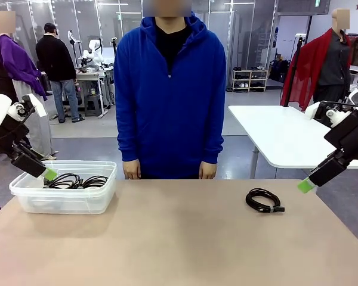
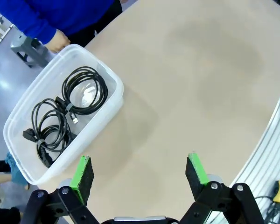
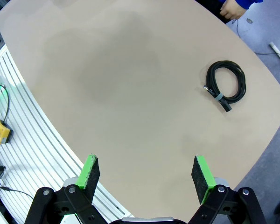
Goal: Organize and store the cables.
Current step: Place the USB Extension Cable into the Organizing box.
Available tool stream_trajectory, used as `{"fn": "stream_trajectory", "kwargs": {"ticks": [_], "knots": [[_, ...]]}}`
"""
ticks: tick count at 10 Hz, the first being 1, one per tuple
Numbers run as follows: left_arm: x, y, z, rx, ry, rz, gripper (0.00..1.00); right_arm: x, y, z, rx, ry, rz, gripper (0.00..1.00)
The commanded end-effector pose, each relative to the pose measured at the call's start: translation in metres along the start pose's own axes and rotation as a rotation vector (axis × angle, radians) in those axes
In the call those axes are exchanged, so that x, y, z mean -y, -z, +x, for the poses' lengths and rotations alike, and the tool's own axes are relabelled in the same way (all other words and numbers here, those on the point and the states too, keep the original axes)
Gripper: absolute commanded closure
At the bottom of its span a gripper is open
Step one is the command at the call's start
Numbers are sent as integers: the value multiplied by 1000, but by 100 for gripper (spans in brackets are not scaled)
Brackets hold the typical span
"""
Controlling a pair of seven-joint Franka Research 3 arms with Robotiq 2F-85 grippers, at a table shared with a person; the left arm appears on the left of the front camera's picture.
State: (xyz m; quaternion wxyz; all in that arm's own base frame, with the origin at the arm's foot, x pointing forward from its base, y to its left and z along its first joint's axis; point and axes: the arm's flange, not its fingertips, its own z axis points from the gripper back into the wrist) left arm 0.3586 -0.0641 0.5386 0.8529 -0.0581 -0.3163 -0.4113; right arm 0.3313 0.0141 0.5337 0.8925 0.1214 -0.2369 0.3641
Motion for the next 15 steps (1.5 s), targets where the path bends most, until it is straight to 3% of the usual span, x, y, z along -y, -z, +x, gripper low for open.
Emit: {"fn": "stream_trajectory", "kwargs": {"ticks": [1, 8, 10, 13, 15], "knots": [[1, -1, 0, 0, 0, 1, 0, 0, 0, -1, -13, 2, -11, 0], [0, 0, 0, 0, -1, 0, 0, 0, 0, -1, -13, 2, -11, 0], [-4, -47, -15, -25, 129, -78, 0, 0, 0, -1, -13, 2, -11, 0], [-7, -94, -55, -42, 197, -48, 0, 0, 0, -1, -13, 2, -11, 0], [-7, -106, -78, 11, 230, -5, 0, 0, 0, -1, -13, 2, -11, 0]]}}
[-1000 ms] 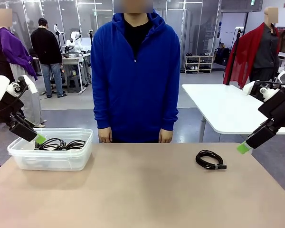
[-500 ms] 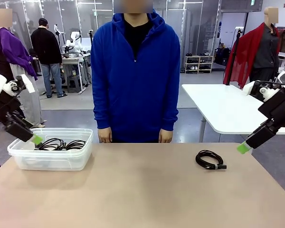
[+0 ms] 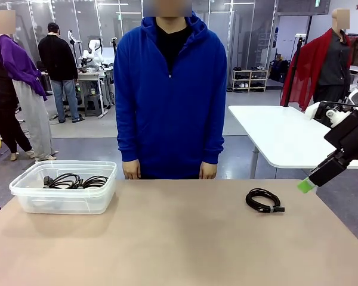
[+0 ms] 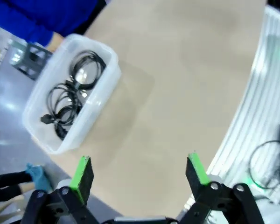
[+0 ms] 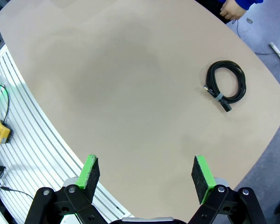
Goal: Organize and store the cables.
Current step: Place the USB Extension Cable into the Organizing box.
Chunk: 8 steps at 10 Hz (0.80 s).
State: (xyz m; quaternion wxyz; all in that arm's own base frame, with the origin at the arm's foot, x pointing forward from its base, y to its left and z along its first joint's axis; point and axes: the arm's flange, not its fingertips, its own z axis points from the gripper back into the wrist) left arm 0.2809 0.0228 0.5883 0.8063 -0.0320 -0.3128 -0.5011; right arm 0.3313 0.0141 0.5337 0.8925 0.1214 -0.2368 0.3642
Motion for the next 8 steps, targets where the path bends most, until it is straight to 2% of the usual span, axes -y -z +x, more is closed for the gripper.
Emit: {"fn": "stream_trajectory", "kwargs": {"ticks": [1, 3, 4, 8], "knots": [[-4, 3, -25, 62, 4, 16, 0, 0, 0, -1, -13, 2, -11, 0], [-14, 9, -32, 99, -42, -1, 0, 0, 0, -1, -13, 2, -11, 0], [-7, -8, -22, 43, -23, 13, 0, 0, 0, -1, -13, 2, -11, 0], [-7, -8, -22, 43, -23, 13, 0, 0, 0, 0, 0, 0, 0, 0]]}}
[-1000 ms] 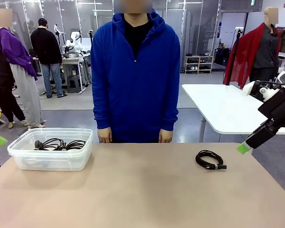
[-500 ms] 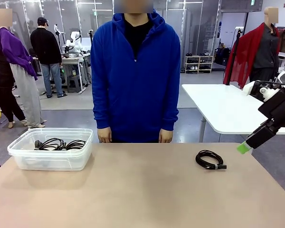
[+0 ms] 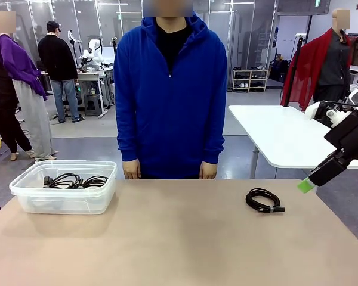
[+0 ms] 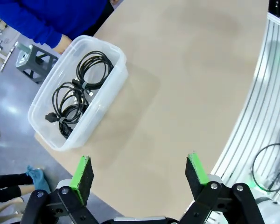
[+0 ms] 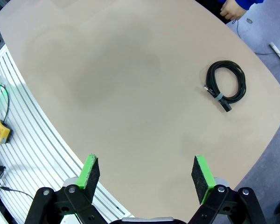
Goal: Organize and store the cables.
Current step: Place the USB Extension Cable into the Organizing box.
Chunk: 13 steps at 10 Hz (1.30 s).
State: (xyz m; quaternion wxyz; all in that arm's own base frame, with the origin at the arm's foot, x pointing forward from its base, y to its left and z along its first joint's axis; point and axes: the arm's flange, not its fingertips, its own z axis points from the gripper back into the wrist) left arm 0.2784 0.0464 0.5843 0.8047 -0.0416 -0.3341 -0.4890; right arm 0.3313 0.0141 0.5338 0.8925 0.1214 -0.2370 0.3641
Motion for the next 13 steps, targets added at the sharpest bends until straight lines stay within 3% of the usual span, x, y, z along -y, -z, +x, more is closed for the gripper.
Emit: {"fn": "stream_trajectory", "kwargs": {"ticks": [1, 5, 8, 10, 12, 13], "knots": [[1, -2, 0, -2, 0, -1, 0, -2, -5, 5, -24, -32, -42, 0], [1, -2, 0, -2, 0, -1, 0, 11, -13, 16, -139, -185, -131, 0], [1, -2, 0, -2, 0, -1, 0, 24, -25, 23, -185, -298, -64, 0], [1, -2, 0, -2, 0, -1, 0, 38, -32, 32, -273, -511, -8, 0], [1, -2, 0, -2, 0, -1, 0, 43, -31, 37, -283, -784, -20, 0], [1, -2, 0, -2, 0, -1, 0, 44, -28, 38, -305, -818, -40, 0]]}}
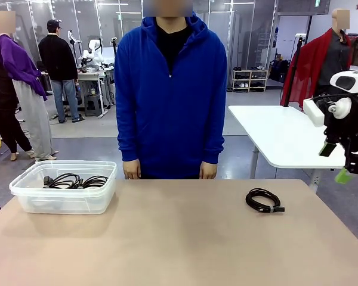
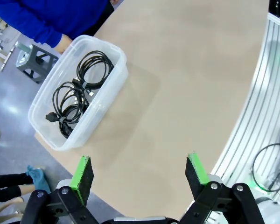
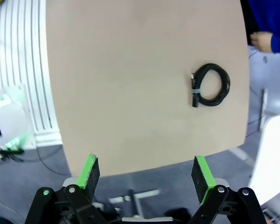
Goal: Organize and store the cables.
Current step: Place the USB Extension Cable into the Organizing box.
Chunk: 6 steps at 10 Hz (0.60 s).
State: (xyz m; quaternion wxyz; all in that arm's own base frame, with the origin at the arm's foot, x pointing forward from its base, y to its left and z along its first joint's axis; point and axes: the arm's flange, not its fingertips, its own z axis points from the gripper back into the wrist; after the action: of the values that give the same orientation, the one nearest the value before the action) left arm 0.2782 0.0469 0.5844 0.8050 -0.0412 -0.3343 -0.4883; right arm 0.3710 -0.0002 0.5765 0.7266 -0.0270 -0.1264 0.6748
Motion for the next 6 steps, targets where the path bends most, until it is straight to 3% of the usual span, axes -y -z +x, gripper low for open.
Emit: {"fn": "stream_trajectory", "kwargs": {"ticks": [1, 3, 4, 6], "knots": [[1, -1, 0, -2, 1, -2, 0, 9, 4, -4, -18, -75, -43, 0], [1, -1, 0, -2, 1, -2, 0, 9, -6, -3, 157, 69, -73, 0], [1, -1, 0, -2, 1, -2, 0, 6, 2, 0, -1, -62, -26, 0], [1, -1, 0, -2, 1, -2, 0, 6, 2, 0, -1, -62, -26, 0]]}}
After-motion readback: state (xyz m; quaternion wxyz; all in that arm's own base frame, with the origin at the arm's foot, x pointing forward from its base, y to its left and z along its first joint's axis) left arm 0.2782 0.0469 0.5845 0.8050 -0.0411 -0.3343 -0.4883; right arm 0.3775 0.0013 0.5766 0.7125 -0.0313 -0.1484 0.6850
